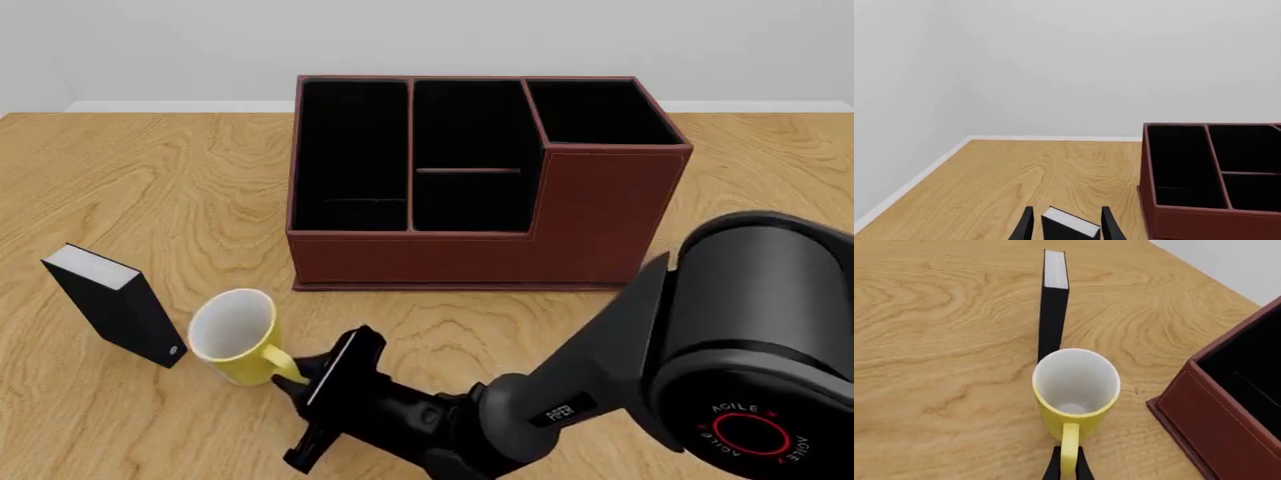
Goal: Pick up the yellow and white mug and place it to the right of the caddy.
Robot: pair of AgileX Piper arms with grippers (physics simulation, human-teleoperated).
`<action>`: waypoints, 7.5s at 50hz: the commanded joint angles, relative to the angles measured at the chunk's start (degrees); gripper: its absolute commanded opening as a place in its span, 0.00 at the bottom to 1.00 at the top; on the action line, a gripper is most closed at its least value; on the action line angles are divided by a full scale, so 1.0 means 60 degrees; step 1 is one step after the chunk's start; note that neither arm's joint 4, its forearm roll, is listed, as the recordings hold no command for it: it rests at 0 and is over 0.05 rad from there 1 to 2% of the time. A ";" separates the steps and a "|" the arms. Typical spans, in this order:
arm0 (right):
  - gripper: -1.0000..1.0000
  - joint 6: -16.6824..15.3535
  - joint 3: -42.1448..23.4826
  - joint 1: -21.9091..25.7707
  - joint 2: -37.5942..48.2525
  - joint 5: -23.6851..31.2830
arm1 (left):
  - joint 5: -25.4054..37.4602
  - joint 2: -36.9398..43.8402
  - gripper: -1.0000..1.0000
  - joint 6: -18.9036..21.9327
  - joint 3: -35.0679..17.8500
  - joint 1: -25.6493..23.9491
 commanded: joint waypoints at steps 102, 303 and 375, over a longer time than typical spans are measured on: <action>0.00 -0.2537 0.4691 0.0010 -0.6407 -0.0035 | 0.0411 0.0000 1.00 0.0418 -0.0652 -0.0792; 0.00 -0.3033 0.4222 -0.7844 -1.6546 0.7651 | 0.0073 0.0000 1.00 0.0470 -0.0152 -0.1088; 0.00 -0.1161 0.5129 -1.0598 -1.3930 0.5256 | 0.0025 0.0000 1.00 0.0469 -0.0049 -0.1010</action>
